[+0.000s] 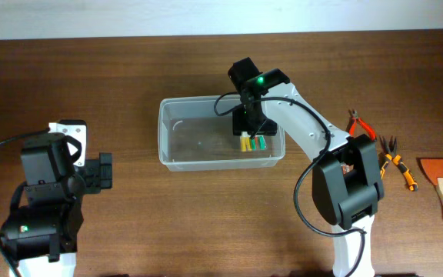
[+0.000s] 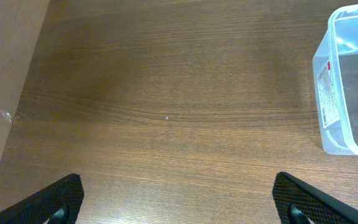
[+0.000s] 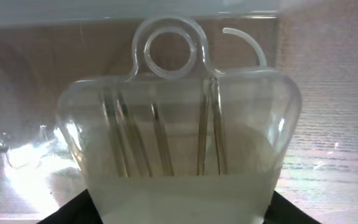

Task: Pack container
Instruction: 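Lower the blister pack into the container and open the right gripper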

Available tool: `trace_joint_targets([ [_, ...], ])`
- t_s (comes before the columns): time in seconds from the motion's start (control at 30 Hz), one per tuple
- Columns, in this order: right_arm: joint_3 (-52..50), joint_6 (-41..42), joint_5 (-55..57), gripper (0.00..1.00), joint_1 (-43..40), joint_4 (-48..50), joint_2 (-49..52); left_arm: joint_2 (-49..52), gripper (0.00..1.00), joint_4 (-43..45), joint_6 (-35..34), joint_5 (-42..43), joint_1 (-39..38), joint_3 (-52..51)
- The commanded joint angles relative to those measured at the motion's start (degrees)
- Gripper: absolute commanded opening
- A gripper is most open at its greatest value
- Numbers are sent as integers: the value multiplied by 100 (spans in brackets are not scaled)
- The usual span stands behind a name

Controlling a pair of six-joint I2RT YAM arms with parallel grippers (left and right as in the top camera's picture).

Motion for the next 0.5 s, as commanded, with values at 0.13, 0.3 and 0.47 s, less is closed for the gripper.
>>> trace_joint_targets([
  [0.13,-74,70,-11,67,4,37,-48,13,99,13,-68,-59,28,101],
  [0.3,-79,70,-11,70,4,28,-48,13,99,13,-68,-59,28,101],
  [0.47,-79,68,-9,70,4,28,-48,13,99,15,-66,-59,28,101],
])
